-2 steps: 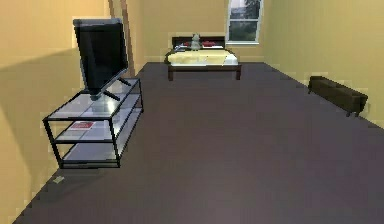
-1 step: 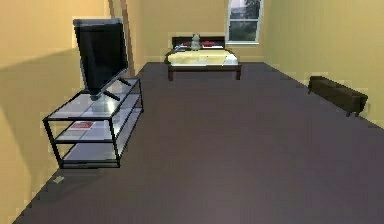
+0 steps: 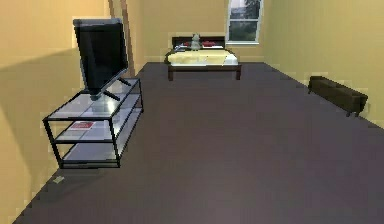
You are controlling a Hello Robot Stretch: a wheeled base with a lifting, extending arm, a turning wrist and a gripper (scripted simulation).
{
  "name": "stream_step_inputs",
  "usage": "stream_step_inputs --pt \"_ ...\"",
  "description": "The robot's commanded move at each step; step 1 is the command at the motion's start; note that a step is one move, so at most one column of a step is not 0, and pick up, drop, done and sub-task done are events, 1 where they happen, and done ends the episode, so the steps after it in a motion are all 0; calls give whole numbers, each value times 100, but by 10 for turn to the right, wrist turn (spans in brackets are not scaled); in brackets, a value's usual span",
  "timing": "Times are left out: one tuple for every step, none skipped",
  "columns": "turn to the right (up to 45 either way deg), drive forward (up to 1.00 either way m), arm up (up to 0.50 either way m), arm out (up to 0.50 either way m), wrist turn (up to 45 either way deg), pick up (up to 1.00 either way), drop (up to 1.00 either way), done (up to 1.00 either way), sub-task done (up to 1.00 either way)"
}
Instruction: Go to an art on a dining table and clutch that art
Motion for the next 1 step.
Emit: stream_step_inputs --pt "0 0 0 0 120 0 0 0 0"
